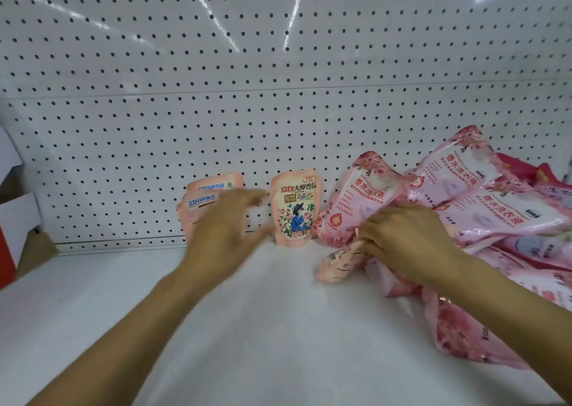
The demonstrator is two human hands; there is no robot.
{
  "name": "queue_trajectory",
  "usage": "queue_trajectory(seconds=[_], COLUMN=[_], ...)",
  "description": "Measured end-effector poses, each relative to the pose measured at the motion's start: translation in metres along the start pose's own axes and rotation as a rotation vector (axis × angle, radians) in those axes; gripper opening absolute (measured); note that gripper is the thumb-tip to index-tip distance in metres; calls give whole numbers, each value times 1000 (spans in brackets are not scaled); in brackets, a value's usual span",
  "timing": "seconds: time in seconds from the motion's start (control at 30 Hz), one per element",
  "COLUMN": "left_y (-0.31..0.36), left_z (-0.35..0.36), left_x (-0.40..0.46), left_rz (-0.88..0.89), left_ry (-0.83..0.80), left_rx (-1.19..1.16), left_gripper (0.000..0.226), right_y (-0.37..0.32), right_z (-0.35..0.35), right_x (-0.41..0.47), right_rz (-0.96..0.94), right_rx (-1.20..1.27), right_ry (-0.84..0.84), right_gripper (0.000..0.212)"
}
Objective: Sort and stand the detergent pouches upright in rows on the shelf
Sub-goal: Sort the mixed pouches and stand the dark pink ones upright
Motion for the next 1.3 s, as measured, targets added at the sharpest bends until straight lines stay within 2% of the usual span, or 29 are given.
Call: queue_trajectory(seconds=[0.07,0.1,0.17,0.23,0.27,0.37,0.4,0.47,0.53,0.6,0.67,0.77,0.87,1.0,1.07,1.2,1.3], left_y=[35,47,56,53,47,22,12,-8,-25,-37,-48,-61,-71,-76,-76,-77,-76], left_z=[35,52,77,85,85,68,59,42,28,18,13,12,11,8,7,6,6], left_x=[-17,-23,-23,-18,-18,-20,-20,-18,-17,-18,-24,-37,-47,-51,-52,-54,-55], left_rz=[8,-4,-29,-66,-107,-353,-438,-565,-616,-656,-703,-766,-803,-789,-793,-806,-804], left_ry=[-310,-411,-458,-411,-393,-269,-193,-43,66,148,202,228,264,297,318,351,358], left_rx=[-142,-152,-82,43,34,-251,-364,-513,-578,-619,-658,-676,-689,-712,-717,-720,-718], left_gripper=[75,80,70,44,34,10,8,9,10,13,13,7,6,5,5,4,4], right_y=[-13,-20,-26,-18,-8,43,60,81,88,90,93,95,93,78,66,39,4], right_z=[-17,-25,-31,-33,-34,-27,-20,-4,14,26,37,45,43,13,0,0,8], right_x=[13,20,30,33,32,18,11,-2,-11,-15,-13,-8,0,26,46,81,97], right_rz=[-25,-36,-4,60,107,345,409,426,404,394,380,376,365,411,412,503,519], right_rx=[90,120,227,389,498,732,733,625,541,461,337,161,142,353,434,721,918], right_ry=[61,59,-65,-168,-180,-101,-100,-202,-415,-545,-498,-396,-233,70,138,81,7], right_gripper=[33,27,17,19,21,30,26,16,46,63,53,21,20,20,18,27,23])
Point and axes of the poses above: each hand's wrist, its own x-axis towards the middle knuckle, its own z-axis out of the palm, y = z × x, the point moved 4 cm from there along x, towards the middle knuckle, and after that the axes turned 5 degrees about y, right-handed, at the moved point
